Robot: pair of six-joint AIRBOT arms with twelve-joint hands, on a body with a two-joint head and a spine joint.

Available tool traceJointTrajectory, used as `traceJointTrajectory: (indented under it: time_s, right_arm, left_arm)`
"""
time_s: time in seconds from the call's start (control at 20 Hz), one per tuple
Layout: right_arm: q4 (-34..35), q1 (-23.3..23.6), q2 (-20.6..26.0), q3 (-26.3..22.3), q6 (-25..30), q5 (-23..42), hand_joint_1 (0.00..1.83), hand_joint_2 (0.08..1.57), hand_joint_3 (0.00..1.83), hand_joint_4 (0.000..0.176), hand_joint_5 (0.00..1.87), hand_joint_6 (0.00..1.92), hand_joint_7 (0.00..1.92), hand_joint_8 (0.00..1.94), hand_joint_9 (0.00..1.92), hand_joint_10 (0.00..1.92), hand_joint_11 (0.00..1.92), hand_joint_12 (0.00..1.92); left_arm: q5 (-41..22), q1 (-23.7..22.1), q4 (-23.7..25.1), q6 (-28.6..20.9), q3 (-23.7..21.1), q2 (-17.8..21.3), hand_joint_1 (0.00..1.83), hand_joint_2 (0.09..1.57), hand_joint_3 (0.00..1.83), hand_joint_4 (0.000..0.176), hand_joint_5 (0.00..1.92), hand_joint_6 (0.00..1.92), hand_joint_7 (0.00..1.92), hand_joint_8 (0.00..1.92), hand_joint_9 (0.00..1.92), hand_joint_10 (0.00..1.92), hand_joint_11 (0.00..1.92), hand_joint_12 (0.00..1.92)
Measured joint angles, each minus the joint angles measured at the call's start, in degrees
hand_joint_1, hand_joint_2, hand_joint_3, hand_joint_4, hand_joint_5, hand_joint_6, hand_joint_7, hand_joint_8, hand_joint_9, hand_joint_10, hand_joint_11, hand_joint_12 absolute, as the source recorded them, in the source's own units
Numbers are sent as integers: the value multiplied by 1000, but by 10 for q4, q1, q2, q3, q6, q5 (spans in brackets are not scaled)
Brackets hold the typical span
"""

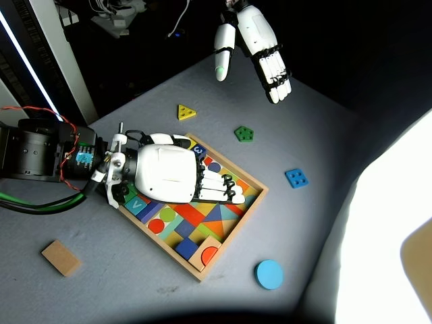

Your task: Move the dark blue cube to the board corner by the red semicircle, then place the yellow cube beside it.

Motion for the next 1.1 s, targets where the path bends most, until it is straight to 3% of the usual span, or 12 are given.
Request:
traceJointTrajectory:
  time_s: [0.55,0.85,1.1]
  right_arm:
    - [-21,0,9,31,3,2,0,1110,0,0,914,3,264,2,74,1,0,0]
    - [-79,-15,28,35,36,14,0,1115,1,0,921,5,263,1,76,1,0,0]
    - [-87,-19,37,43,50,12,0,1117,1,0,929,6,257,0,77,0,0,0]
  left_arm:
    - [0,0,0,0,0,0,0,1104,2,12,21,0,18,5,0,0,0,0]
    - [0,0,0,1,0,0,0,1099,0,11,23,3,32,8,0,0,0,0]
    - [0,0,0,2,0,0,0,1105,2,11,30,4,20,4,0,0,0,0]
